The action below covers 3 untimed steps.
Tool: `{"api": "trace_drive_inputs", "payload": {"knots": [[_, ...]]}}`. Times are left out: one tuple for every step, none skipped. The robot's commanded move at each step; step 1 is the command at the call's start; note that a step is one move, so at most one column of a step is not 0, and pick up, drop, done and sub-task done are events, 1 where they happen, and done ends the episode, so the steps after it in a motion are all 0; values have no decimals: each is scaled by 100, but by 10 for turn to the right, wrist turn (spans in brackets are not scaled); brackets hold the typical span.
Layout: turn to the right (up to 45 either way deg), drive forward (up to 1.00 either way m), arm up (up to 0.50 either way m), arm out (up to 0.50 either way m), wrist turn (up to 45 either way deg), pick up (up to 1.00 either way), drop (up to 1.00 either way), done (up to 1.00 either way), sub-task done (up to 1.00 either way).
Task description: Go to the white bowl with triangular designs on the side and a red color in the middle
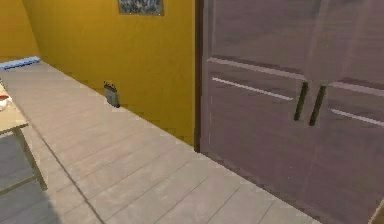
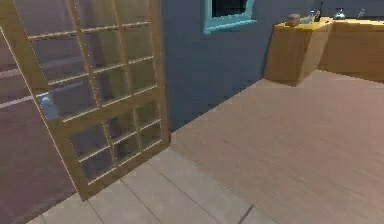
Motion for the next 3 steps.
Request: {"api": "trace_drive_inputs", "payload": {"knots": [[-450,0,0,0,0,0,0,0,0],[0,100,0,0,0,0,0,0,0],[-240,0,0,0,0,0,0,0,0]]}}
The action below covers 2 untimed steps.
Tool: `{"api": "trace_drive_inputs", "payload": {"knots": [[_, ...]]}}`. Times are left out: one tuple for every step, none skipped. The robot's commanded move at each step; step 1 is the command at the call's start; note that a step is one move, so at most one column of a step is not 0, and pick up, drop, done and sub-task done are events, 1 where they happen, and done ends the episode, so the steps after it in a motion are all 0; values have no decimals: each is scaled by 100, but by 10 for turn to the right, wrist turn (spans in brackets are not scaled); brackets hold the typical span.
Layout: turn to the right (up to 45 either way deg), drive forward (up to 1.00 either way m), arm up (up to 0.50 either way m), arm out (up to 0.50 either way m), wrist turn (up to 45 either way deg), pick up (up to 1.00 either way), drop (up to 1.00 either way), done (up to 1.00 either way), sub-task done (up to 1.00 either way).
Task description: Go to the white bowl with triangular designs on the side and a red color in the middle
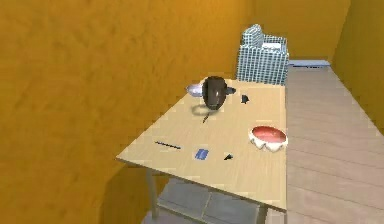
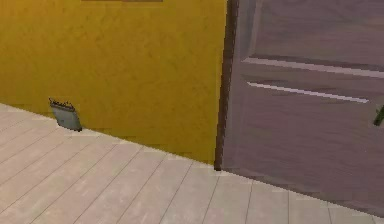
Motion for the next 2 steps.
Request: {"api": "trace_drive_inputs", "payload": {"knots": [[0,10,0,0,0,0,0,0,0],[240,0,0,0,0,0,0,0,0]]}}
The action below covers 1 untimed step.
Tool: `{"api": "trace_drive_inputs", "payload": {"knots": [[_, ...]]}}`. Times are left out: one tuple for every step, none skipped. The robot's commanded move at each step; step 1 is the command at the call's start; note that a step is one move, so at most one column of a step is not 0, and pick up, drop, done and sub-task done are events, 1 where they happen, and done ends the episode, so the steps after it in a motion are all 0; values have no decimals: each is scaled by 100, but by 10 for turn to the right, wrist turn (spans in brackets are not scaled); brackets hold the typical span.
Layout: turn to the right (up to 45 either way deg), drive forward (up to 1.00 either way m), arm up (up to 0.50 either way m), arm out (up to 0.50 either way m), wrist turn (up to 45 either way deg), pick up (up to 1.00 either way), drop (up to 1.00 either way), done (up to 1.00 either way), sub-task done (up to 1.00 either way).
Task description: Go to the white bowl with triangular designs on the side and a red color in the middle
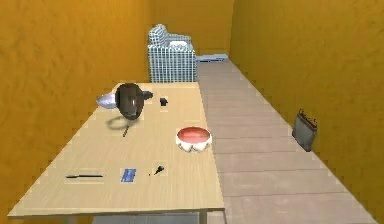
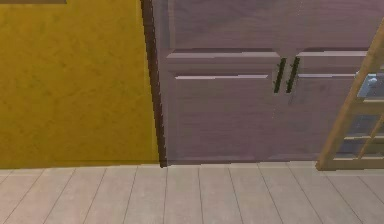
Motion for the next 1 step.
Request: {"api": "trace_drive_inputs", "payload": {"knots": [[0,0,0,0,0,0,0,100,0]]}}
